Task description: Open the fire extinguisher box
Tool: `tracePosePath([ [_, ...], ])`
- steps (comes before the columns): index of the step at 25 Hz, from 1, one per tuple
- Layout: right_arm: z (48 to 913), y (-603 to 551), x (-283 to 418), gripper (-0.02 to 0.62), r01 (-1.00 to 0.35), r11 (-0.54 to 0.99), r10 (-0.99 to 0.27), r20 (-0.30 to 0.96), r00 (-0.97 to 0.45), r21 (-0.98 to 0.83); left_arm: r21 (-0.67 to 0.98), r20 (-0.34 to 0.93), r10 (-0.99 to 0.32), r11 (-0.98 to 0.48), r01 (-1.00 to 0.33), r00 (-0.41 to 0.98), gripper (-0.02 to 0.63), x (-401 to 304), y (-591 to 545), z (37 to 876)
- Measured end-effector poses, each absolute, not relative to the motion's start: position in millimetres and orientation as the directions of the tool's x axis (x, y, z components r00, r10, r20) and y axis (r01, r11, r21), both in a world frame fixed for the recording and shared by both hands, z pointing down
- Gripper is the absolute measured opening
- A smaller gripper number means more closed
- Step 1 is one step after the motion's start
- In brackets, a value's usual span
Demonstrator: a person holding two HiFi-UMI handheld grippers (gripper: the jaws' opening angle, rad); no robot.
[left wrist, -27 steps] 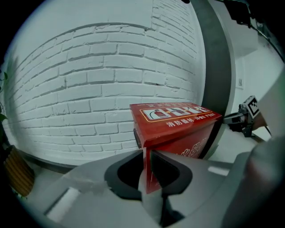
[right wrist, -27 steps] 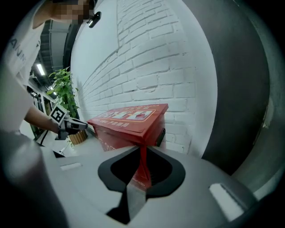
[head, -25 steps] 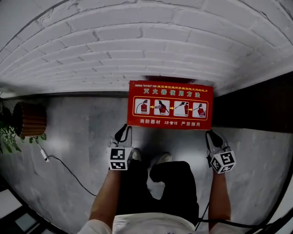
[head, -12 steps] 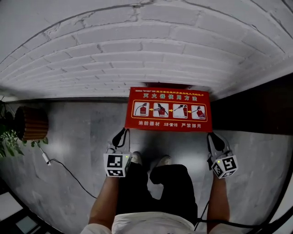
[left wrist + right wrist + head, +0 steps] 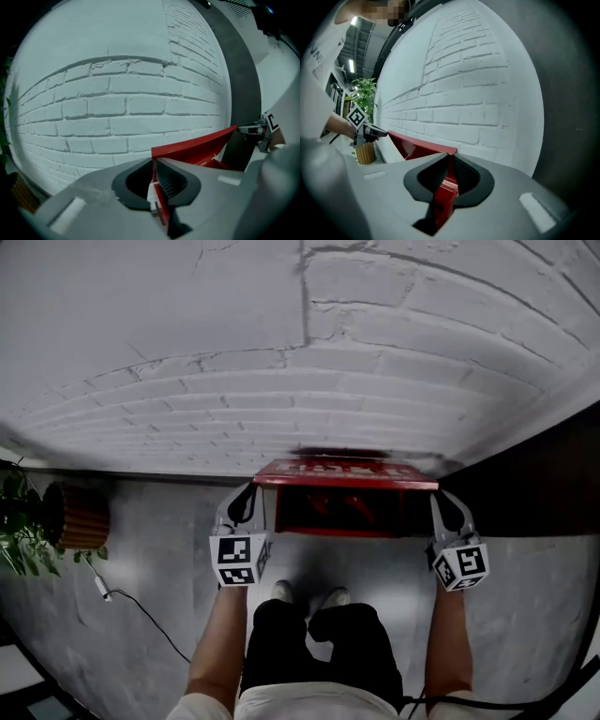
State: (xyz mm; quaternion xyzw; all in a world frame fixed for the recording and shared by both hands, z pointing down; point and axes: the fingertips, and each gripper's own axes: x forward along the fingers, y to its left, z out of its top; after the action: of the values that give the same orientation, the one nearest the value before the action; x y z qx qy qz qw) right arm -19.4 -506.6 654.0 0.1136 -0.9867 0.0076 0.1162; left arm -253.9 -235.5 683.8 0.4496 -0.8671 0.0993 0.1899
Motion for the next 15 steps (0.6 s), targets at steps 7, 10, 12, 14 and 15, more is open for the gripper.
tracePosePath([
  [7, 656.5, -529.0, -61.5, 0.038, -0.218, 0.976, -0.215, 0.216, -0.952, 0.013, -0.002, 0.355, -0.758, 0.585, -0.811, -0.547, 0.024, -294.3, -268.6, 672.1],
  [10, 658.8, -535.8, -75.7, 0.037, -0.204, 0.979, -0.2, 0.216, -0.956, 0.004, 0.01, 0.346, -0.762, 0.586, -0.81, -0.548, 0.023, -309.3, -281.4, 668.2],
  [12, 659.7, -542.2, -84.3, 0.037, -0.197, 0.98, -0.192, 0.222, -0.956, 0.0, 0.015, 0.344, -0.761, 0.59, -0.807, -0.55, 0.023, -318.9, -288.1, 666.2],
  [14, 658.2, -547.3, -90.2, 0.037, -0.197, 0.98, -0.191, 0.223, -0.956, -0.004, 0.014, 0.346, -0.761, 0.589, -0.808, -0.549, 0.023, -325.4, -292.1, 665.8],
  [15, 656.2, -548.3, -91.8, 0.037, -0.198, 0.98, -0.192, 0.219, -0.957, -0.008, 0.012, 0.346, -0.761, 0.589, -0.808, -0.549, 0.023, -326.6, -292.9, 665.5],
])
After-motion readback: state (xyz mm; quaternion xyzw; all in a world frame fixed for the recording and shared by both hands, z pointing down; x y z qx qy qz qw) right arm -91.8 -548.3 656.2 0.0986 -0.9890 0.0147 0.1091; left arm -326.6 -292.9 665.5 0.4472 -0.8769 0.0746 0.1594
